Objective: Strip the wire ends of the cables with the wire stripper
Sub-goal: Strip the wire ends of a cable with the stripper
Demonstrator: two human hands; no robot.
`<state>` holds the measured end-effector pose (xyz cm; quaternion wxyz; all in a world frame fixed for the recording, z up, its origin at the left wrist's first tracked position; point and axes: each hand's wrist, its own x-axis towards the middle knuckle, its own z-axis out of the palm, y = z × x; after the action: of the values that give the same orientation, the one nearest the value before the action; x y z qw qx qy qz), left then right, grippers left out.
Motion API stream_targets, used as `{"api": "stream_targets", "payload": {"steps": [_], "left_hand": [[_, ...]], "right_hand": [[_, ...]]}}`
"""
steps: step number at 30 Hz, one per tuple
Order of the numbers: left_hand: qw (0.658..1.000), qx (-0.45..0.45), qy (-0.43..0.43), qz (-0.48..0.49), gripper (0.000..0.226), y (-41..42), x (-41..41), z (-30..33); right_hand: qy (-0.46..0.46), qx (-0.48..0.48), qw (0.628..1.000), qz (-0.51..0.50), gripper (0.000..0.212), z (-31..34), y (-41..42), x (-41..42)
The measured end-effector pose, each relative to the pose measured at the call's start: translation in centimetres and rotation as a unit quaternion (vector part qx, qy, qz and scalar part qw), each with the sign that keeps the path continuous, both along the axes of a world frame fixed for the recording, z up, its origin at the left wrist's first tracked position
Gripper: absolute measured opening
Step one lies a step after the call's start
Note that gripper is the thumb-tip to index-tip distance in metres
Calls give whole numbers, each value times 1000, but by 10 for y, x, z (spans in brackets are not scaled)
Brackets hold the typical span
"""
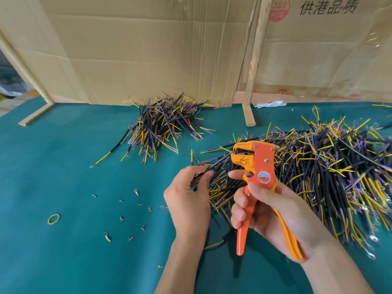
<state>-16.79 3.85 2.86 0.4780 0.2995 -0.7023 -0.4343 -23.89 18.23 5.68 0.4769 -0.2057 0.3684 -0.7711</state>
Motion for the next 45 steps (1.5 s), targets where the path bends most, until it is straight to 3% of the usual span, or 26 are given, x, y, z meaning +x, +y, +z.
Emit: {"api": "stream_targets", "payload": {"steps": [3, 12, 15, 19, 24, 30, 45], "left_hand": [[1000, -2, 0, 2, 14, 0, 0, -1], [999, -31, -35, -3, 13, 4, -3, -8], [996, -69, -49, -38, 4, 8, -3, -6], [983, -133, -101, -69, 25, 7, -4, -1], [992, -113, -48, -30, 11, 3, -2, 5], [996, -87, 0, 32, 13, -2, -1, 2], [994, -106, -4, 4, 12, 0, -1, -4]], "right_hand": [[-4, 5, 1000, -7, 52, 0, -2, 1], [-24, 16, 998, -64, 25, 2, -11, 8], [-41, 29, 993, -104, 35, 4, -13, 9], [-33, 22, 998, -57, 33, 2, -10, 9], [2, -1, 1000, -13, 43, 5, -7, 10], [18, 22, 1000, -1, 39, 4, -5, 8], [26, 60, 998, 0, 36, 2, -11, 12]]}}
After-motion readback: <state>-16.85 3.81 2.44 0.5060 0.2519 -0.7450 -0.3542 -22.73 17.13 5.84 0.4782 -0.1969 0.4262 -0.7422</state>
